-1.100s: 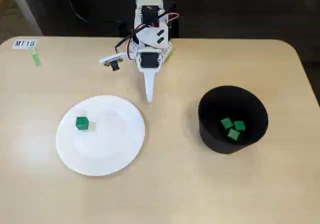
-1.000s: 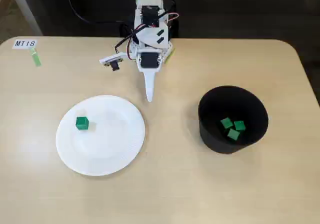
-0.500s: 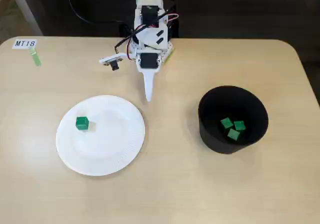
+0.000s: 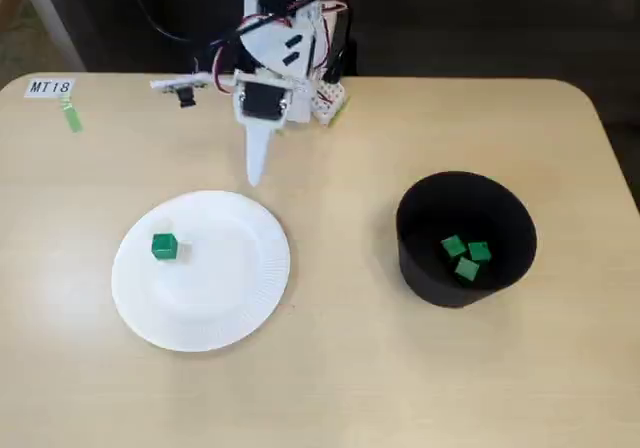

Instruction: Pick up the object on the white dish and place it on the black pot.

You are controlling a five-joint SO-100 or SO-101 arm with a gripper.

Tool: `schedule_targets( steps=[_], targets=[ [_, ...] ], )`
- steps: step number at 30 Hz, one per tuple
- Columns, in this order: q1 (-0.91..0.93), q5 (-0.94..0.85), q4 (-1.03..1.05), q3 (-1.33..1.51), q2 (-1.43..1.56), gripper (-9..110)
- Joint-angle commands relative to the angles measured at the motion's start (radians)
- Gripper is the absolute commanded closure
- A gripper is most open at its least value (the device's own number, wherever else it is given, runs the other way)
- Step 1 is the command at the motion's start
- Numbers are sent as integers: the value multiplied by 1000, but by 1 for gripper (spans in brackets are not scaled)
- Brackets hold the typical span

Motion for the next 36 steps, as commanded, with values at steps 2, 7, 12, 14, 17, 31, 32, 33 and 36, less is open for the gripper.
schedule_targets(
  steps=[2, 7, 12, 14, 17, 31, 32, 33, 36],
  targets=[
    [78, -67, 158, -304, -296, 101],
    [149, -129, 207, -472, -528, 101],
    [230, -213, 281, -670, -735, 101],
    [256, -236, 347, -792, -845, 101],
    [284, -249, 462, -1003, -1017, 101],
    [295, -255, 557, -1235, -1235, 72],
    [293, -250, 563, -1235, -1246, 70],
    [293, -247, 566, -1235, -1253, 69],
    [287, -247, 568, -1235, -1267, 69]
  ],
)
